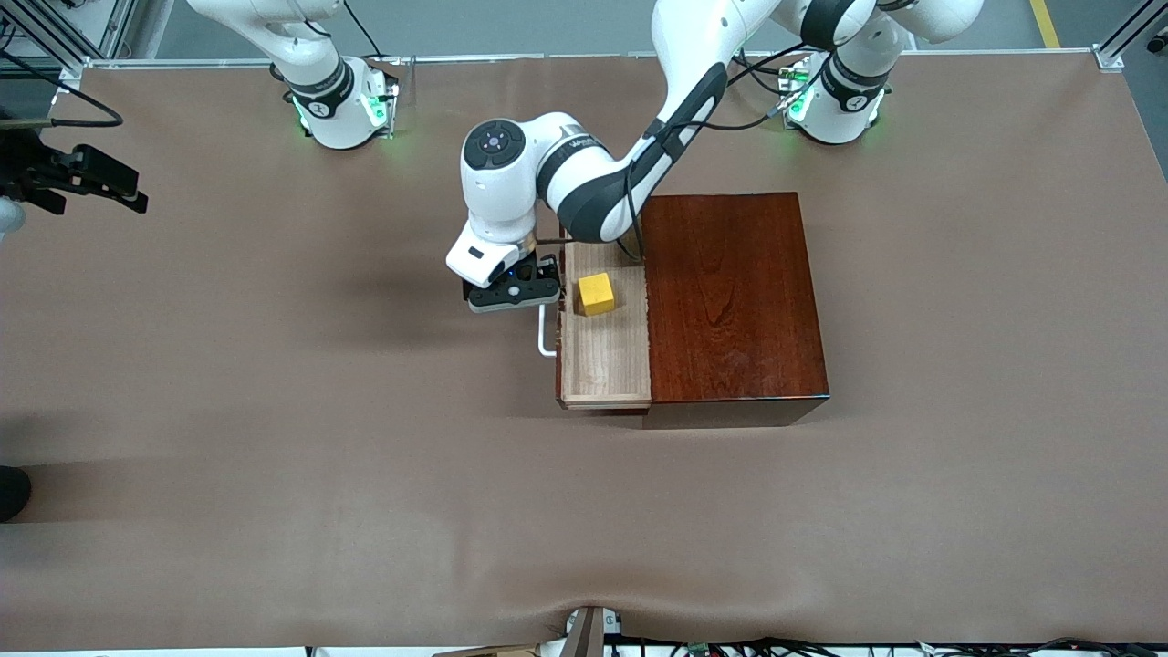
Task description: Open drawer, take yellow block, close drawer
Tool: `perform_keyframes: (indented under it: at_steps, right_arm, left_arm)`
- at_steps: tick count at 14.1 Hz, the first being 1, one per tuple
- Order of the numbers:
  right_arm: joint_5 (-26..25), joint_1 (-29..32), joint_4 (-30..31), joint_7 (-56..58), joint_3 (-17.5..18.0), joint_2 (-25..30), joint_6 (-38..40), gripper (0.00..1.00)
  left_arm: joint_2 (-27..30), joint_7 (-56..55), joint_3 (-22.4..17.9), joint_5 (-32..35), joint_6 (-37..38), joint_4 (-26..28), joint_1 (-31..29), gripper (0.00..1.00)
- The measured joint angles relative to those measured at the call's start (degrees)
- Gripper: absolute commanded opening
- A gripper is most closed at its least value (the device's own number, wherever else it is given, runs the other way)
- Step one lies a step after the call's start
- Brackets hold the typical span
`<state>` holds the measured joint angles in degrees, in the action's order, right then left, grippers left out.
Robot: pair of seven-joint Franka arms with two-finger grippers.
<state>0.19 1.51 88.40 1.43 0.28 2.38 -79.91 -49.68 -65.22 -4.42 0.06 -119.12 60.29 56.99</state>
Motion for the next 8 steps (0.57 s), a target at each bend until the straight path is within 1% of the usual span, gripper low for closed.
perform_keyframes:
  at_steps: [2,4,6,8]
  right_arm:
    - [0.0,0.0,0.0,0.0,0.0,0.0,0.0,1.00]
    - [0.0,0.1,0.0,0.0,-0.2,-0.2,0.1,1.00]
    - [-0.3,0.2,0.0,0.0,-0.4,-0.7,0.1,1.00]
    - [-1.1,0.1,0.1,0.0,-0.4,-2.1,0.1,1.00]
  left_arm:
    - [1.5,0.0,-0.2,0.0,2.1,-0.4,-0.3,1.00]
    - [4.2,0.0,-0.6,0.0,5.7,-0.8,-1.2,1.00]
    - [8.8,0.7,-1.2,0.0,9.4,-1.4,-3.6,1.00]
    - [14.4,4.8,-1.5,0.0,15.4,-1.4,-7.7,1.00]
